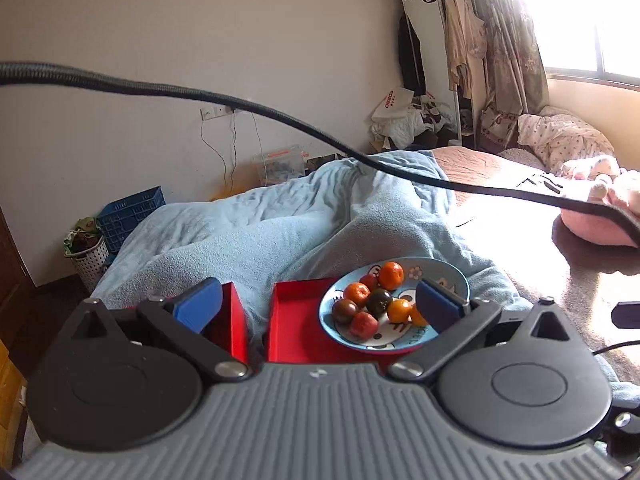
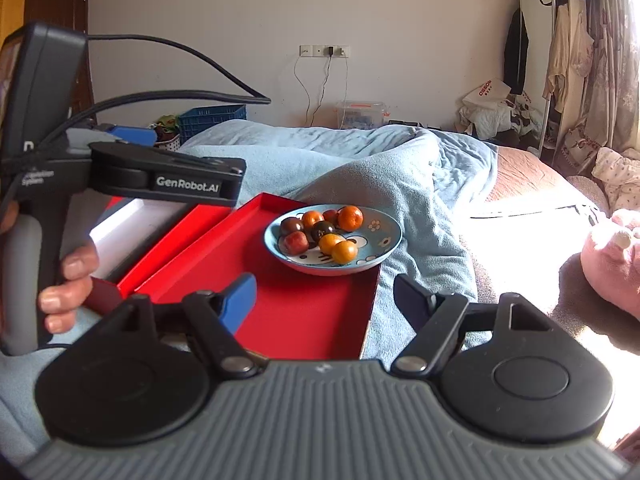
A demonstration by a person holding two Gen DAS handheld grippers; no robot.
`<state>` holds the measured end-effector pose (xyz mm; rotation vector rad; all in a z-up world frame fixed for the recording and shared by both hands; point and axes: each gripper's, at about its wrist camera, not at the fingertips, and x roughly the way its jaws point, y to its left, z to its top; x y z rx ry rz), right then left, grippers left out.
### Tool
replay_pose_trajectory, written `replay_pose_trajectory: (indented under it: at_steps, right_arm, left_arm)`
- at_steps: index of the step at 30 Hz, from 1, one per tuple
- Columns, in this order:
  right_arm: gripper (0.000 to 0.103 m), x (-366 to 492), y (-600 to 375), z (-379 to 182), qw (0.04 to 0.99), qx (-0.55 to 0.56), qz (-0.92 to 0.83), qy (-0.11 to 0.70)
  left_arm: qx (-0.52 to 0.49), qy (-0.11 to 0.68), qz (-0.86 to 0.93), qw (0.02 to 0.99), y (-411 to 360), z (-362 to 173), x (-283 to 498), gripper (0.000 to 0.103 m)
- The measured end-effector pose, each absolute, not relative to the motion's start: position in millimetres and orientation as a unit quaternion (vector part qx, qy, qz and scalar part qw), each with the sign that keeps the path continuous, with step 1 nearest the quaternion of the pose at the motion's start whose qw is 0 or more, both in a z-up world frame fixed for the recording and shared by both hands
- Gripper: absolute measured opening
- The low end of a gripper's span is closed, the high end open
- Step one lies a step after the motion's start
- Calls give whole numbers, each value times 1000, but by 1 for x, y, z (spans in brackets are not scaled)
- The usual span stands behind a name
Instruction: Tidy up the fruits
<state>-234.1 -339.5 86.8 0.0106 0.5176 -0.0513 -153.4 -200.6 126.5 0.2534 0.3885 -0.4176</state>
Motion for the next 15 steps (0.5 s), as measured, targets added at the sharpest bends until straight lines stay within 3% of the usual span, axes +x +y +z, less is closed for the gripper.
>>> replay_pose_trajectory:
  at_steps: [5,15]
  right_arm:
    - [78,-259,-327,80,962,11,-16,272]
    - [78,-274,-309,63,951,-3,-27,307]
  left_arm:
    - [89,234,-217,944,-170,129,-190,103]
    - [77,238,-202,947,-136,143,-242,103]
